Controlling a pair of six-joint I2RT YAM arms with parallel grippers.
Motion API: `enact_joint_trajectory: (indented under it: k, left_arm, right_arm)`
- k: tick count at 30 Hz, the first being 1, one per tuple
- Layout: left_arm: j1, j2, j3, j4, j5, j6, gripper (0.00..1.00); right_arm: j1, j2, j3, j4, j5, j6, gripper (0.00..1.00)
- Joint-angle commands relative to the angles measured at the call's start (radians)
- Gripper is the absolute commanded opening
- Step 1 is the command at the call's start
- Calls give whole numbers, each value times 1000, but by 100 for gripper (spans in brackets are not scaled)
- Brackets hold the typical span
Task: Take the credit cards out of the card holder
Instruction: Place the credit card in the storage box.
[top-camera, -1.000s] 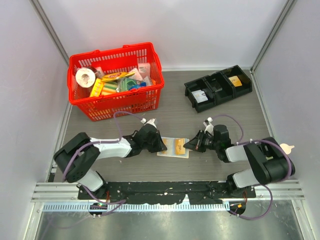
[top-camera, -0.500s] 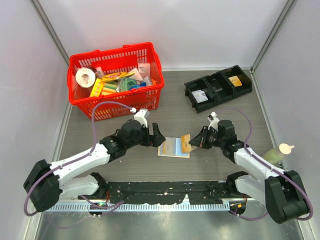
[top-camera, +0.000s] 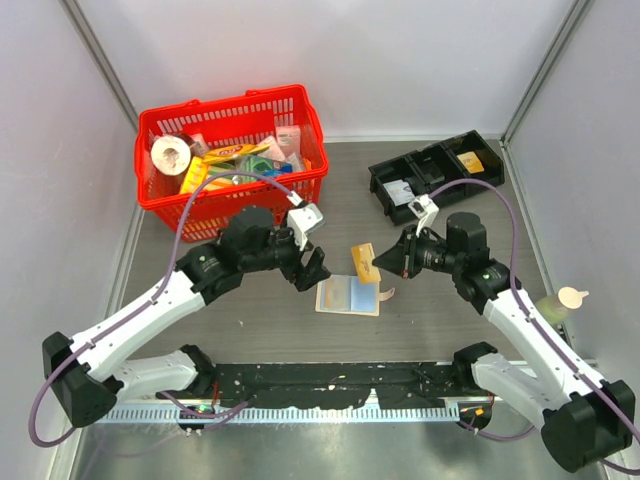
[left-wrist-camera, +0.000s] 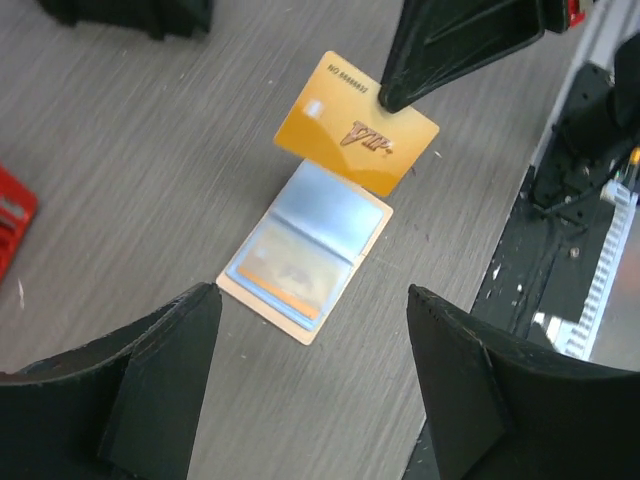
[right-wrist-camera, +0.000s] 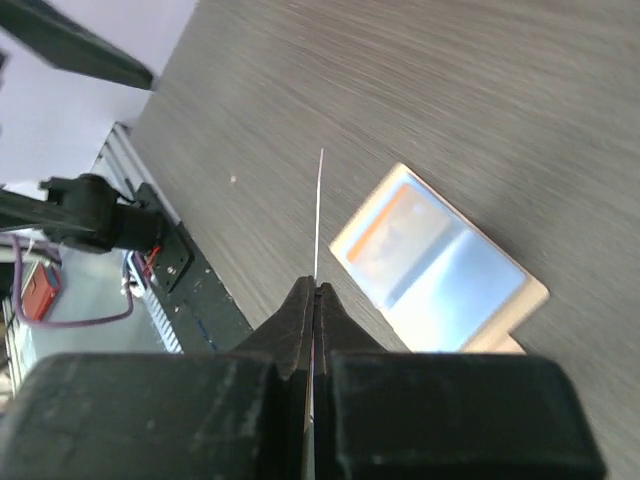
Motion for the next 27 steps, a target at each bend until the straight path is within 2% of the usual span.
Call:
enact_joint_trajectory:
  k: [1, 6, 11, 15, 24, 27]
  left_arm:
    - [3, 53, 105, -137, 172, 226, 78]
    - [3, 96, 165, -143, 298, 290, 69]
    - [3, 151, 223, -224, 419, 344, 53]
    - [1, 181, 240, -272, 517, 366, 40]
    - [1, 236, 252, -313, 634, 373, 28]
    - [3, 251, 260, -306, 662, 369, 28]
  right_arm:
    - [97, -2, 160, -115, -63, -197, 1]
    - [234, 52, 249, -187, -69, -314, 1]
    - [344, 97, 306, -224, -75, -412, 1]
    - [355, 110, 310, -218, -104, -439, 1]
    - [357, 113, 309, -201, -147, -462, 1]
    - [358, 115, 304, -197, -160, -463, 1]
